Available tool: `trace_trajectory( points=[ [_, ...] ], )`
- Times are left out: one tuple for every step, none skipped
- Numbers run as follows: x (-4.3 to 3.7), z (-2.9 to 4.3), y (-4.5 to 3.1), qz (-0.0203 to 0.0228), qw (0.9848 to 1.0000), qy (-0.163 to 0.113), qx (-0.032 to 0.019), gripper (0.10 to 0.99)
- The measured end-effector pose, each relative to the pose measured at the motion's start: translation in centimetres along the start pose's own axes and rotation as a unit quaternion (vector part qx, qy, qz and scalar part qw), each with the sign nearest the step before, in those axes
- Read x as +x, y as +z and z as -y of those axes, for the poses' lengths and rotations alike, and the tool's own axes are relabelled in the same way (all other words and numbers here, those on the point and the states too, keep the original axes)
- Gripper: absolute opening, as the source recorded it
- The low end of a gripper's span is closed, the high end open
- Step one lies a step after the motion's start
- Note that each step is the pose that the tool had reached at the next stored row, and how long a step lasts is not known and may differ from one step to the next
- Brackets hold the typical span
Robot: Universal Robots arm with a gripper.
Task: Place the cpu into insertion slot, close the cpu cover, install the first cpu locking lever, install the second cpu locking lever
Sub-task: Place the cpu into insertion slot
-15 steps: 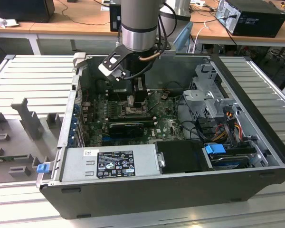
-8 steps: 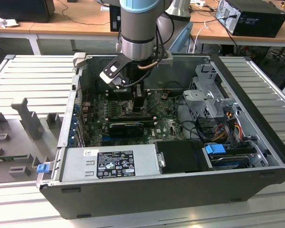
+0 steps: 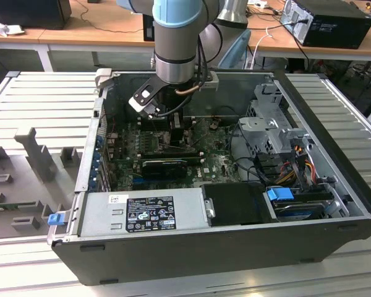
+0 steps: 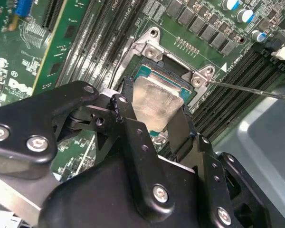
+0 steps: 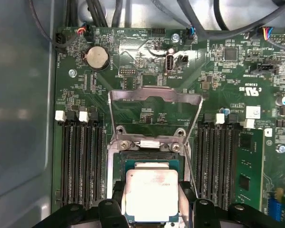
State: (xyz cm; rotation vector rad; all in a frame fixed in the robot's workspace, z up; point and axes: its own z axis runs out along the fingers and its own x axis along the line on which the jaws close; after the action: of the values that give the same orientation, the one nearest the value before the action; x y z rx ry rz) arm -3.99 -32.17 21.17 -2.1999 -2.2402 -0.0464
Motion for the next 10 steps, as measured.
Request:
trace_trajectory(
  points=[
    [0.01, 0.01, 0.13, 0.0002, 1.0000, 0.008, -0.0002, 0.529],
    [0.04, -0.01, 0.29, 0.0003, 0.9999, 0.012, -0.0003, 0.529],
    [0.09, -0.04, 0.45, 0.0002, 0.9999, 0.012, -0.0003, 0.529],
    [0.12, -0.05, 0.57, 0.0002, 0.9999, 0.012, -0.0003, 0.529],
    [0.14, -0.05, 0.65, 0.0002, 0.9999, 0.012, -0.0003, 0.529],
    [0.17, -0.05, 0.76, 0.0002, 0.9999, 0.012, -0.0003, 0.529],
    [0.19, -0.05, 0.91, 0.0003, 0.9999, 0.012, -0.0003, 0.529],
    [0.19, -0.05, 0.96, 0.0003, 0.9999, 0.012, -0.0002, 0.529],
    [0.19, -0.05, 0.97, 0.0003, 0.9999, 0.012, -0.0002, 0.529],
    [0.19, -0.04, 0.97, 0.0004, 0.9999, 0.012, -0.0002, 0.529]
  ],
)
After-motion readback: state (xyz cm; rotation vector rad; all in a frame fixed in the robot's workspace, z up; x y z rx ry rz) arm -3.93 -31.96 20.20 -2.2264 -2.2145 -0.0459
